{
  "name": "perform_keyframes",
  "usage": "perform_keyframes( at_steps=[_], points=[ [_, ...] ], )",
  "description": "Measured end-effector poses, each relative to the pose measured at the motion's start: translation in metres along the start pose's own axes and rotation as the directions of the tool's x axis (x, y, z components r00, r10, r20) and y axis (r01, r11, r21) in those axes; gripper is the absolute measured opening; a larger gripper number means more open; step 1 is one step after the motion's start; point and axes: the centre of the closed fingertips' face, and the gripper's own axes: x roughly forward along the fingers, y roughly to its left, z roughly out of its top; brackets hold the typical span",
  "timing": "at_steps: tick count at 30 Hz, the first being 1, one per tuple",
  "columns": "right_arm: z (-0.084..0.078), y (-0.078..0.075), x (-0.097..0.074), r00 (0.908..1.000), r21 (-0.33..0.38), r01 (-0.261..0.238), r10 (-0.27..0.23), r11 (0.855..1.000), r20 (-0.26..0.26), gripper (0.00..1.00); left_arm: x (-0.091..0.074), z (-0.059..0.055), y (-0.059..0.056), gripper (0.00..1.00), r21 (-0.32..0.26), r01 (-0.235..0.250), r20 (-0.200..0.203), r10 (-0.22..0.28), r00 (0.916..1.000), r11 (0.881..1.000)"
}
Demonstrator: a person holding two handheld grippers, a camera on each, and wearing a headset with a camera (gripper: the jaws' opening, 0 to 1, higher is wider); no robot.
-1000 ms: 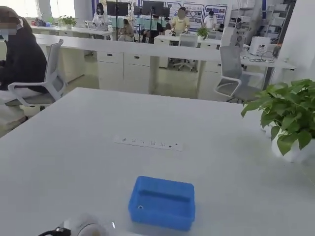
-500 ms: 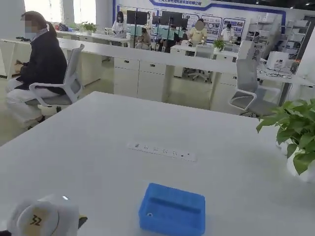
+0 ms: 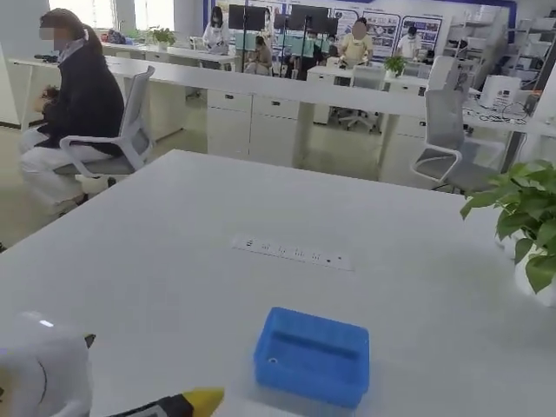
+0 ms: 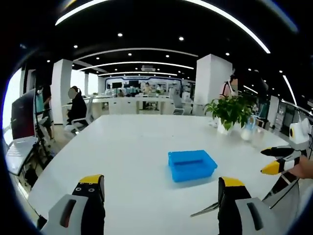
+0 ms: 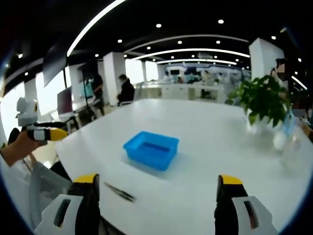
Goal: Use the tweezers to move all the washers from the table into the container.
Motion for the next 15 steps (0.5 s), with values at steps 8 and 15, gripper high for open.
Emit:
perform_keyframes(
  at_steps=[8,15],
  points=[
    [-0.007,-0.002,-0.001,0.9996,-0.018,-0.005,0.004,1.0,-0.029,0.99,-0.001,-0.012,-0.004,0.99,0.024,-0.01,-0.047,0.011,0.9988,1.0],
    [-0.011,-0.003,-0.001,0.9985,-0.049,-0.003,0.001,0.999,-0.054,0.99,0.001,-0.016,-0.006,0.99,0.047,-0.014,-0.063,0.017,0.9978,0.999]
  ],
)
